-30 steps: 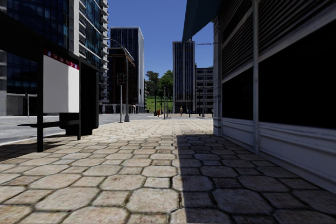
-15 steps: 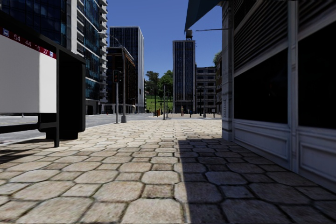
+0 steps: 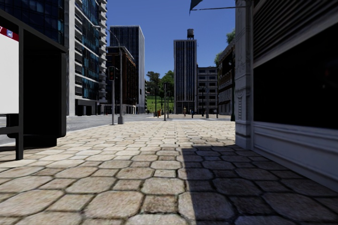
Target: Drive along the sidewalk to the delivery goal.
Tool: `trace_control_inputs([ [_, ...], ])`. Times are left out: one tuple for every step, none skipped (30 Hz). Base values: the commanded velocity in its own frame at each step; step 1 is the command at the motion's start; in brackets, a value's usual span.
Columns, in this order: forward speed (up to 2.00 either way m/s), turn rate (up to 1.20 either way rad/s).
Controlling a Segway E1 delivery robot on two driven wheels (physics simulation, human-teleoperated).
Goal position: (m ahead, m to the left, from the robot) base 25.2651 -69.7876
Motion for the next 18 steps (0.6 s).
trace_control_inputs([
  [2.00,0.00],
  [2.00,0.00],
  [2.00,0.00],
  [2.00,0.00],
  [2.00,0.00],
  [2.00,0.00],
  [2.00,0.00],
  [2.00,0.00],
  [2.00,0.00],
  [2.00,0.00],
  [2.00,0.00],
  [2.00,0.00],
  [2.00,0.00],
  [2.00,0.00],
  [2.00,0.00],
  [2.00,0.00],
  [2.00,0.00],
  [2.00,0.00],
])
